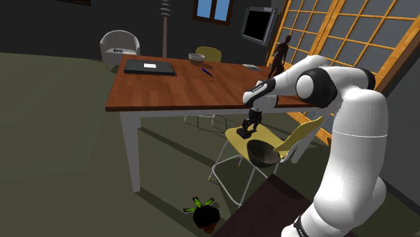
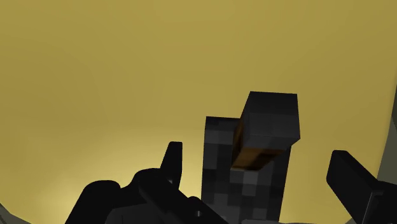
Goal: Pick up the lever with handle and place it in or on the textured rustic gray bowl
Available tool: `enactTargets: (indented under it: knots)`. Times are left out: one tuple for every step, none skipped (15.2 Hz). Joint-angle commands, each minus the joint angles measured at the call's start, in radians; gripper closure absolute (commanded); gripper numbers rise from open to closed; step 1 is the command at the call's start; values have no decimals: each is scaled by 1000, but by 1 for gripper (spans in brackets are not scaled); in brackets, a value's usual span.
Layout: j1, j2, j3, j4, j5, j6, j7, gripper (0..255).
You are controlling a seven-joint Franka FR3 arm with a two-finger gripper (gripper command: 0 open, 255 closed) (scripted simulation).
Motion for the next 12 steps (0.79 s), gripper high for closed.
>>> enactTargets:
  knots:
    - [0, 0, 0, 0, 0, 0, 0, 255]
    - [0, 0, 0, 0, 0, 0, 0, 255]
    - [0, 0, 0, 0, 0, 0, 0, 255]
    - [0, 0, 0, 0, 0, 0, 0, 255]
    - [0, 0, 0, 0, 0, 0, 0, 255]
    - [0, 0, 0, 0, 0, 0, 0, 255]
    - [0, 0, 0, 0, 0, 0, 0, 255]
    - [0, 1, 0, 1, 0, 0, 0, 255]
    - [0, 1, 0, 1, 0, 0, 0, 255]
    - [0, 0, 0, 0, 0, 0, 0, 255]
    - [2, -9, -2, 1, -4, -10, 2, 255]
    - [4, -18, -5, 3, -8, -20, 5, 255]
